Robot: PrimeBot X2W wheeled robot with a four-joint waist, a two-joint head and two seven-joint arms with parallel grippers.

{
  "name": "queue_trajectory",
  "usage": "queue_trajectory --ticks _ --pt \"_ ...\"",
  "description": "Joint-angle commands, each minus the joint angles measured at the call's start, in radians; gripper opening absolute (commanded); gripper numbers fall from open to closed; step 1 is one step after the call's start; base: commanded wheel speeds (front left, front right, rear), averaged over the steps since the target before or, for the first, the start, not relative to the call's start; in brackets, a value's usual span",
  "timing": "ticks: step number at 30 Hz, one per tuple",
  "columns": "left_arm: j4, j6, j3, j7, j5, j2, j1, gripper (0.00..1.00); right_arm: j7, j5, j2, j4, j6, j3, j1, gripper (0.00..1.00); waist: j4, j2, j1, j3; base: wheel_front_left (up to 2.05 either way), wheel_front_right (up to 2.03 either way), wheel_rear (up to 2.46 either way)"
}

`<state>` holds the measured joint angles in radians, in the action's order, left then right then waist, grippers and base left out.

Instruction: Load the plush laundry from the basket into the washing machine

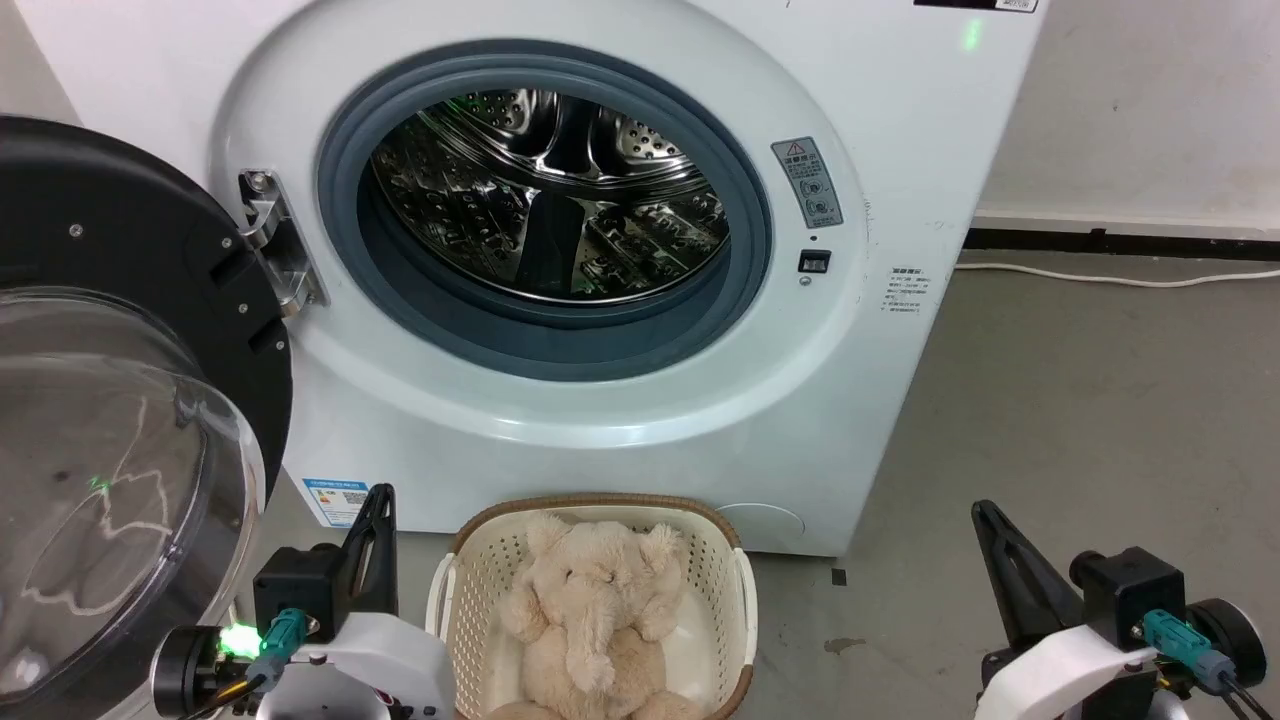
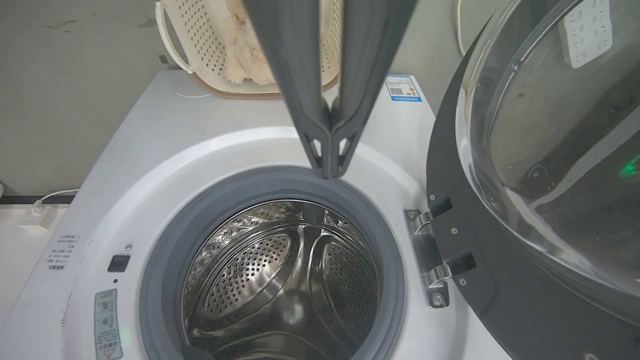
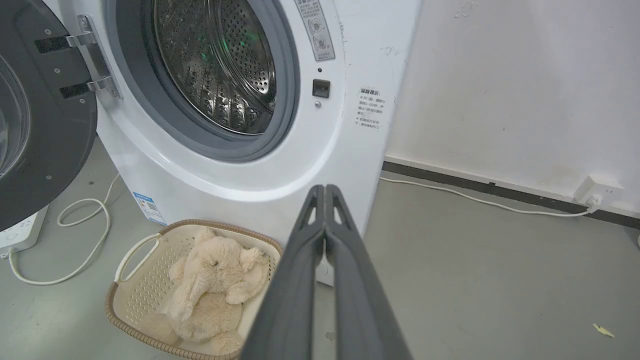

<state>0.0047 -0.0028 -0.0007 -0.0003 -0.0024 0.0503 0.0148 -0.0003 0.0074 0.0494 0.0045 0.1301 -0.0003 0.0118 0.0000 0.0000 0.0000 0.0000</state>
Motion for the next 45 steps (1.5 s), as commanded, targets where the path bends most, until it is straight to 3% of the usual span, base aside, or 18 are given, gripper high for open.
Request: queue_trajectory --ticks 1,19,20,45 --pt "-0.005 0.003 0.001 0.0 0.002 0.0 -0.015 0.0 0.0 -0.007 0.001 -0.005 0.001 0.0 -0.012 0.0 0.0 0.0 0.0 0.0 0.0 0.0 0.0" --pt "-0.005 0.003 0.001 0.0 0.002 0.0 -0.015 0.0 0.0 -0.007 0.001 -0.005 0.001 0.0 -0.012 0.0 0.0 0.0 0.0 0.0 0.0 0.0 0.0" --pt "0.0 0.0 0.0 0.0 0.0 0.0 0.0 1.0 0.0 0.0 0.0 0.0 0.0 0.0 0.0 1.0 0.0 0.0 0.0 0.0 0.0 0.0 0.0" --pt "0.07 -0.008 -0.062 -0.046 -0.008 0.002 0.033 1.0 -0.046 0.025 0.0 -0.044 0.0 -0.03 -0.006 1.0 -0.024 0.0 0.0 0.08 0.0 0.0 0.0"
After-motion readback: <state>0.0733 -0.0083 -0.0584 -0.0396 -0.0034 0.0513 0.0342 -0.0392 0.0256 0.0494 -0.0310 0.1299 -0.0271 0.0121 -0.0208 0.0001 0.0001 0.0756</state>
